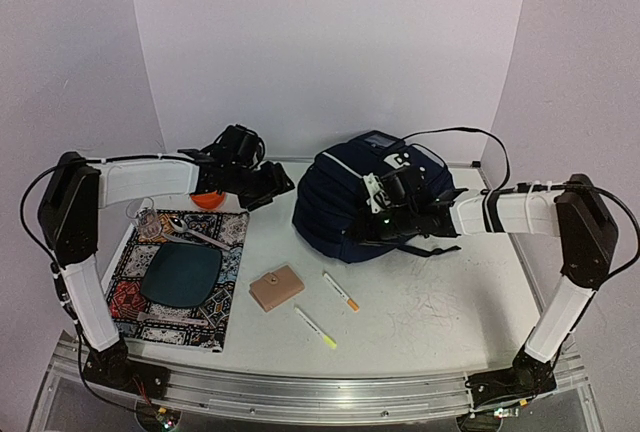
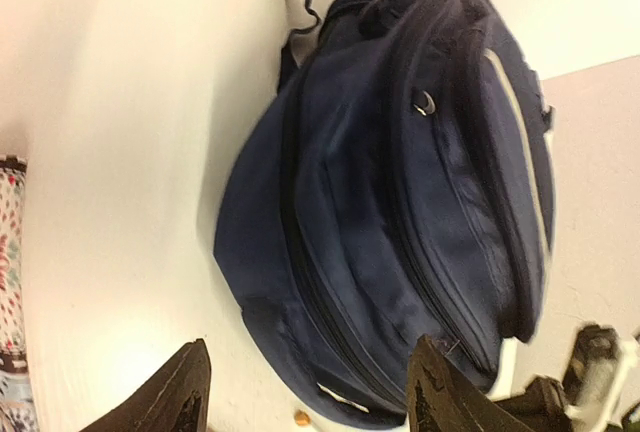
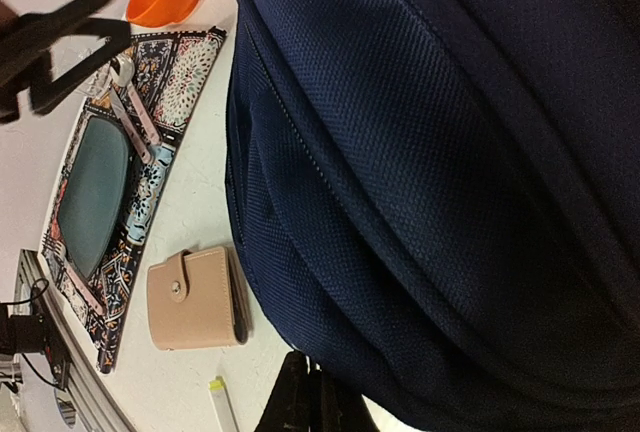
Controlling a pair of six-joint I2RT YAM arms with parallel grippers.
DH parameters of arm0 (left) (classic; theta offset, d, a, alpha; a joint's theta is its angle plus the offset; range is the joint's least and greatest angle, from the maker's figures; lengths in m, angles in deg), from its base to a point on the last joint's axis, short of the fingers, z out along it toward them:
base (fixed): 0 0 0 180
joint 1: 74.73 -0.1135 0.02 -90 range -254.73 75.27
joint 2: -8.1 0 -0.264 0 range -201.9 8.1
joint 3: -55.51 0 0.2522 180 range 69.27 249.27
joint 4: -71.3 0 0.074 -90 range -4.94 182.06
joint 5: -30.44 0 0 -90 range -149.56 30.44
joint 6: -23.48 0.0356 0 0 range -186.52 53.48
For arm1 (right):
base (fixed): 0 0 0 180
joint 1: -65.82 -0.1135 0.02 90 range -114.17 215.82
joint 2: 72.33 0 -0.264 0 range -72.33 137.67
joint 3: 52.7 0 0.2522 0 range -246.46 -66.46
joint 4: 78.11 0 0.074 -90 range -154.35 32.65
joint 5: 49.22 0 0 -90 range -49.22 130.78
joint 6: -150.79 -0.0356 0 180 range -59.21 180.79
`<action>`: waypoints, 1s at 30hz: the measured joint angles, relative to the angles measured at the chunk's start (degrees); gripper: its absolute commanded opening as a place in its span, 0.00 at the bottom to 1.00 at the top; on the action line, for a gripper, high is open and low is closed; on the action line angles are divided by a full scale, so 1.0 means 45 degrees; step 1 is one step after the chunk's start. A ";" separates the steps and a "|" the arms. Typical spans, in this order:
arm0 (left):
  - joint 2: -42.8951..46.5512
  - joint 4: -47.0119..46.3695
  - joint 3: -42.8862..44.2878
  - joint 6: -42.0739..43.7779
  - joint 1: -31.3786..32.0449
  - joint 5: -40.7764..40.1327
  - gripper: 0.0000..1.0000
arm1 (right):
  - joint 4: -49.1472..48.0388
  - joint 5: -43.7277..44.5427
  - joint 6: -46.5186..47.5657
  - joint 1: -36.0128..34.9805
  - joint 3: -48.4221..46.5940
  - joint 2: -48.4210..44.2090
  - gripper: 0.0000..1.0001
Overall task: Pack the student bag
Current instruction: Zip the student bag into the largest pocket of the bag.
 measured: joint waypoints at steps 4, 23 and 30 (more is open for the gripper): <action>0.0384 -0.1071 -0.1046 -0.0960 0.0393 0.0311 0.69 | -0.0145 -0.0017 -0.0100 -0.0020 -0.0011 0.0131 0.00; -0.2668 -0.4472 -0.0689 -0.3988 0.1877 0.1623 0.30 | -0.0732 0.0024 -0.0339 -0.0212 -0.0011 0.0507 0.00; -0.2884 -0.4938 -0.0719 -0.4154 0.1897 0.1533 0.00 | -0.0928 0.0365 -0.0187 -0.0314 0.0171 0.0481 0.00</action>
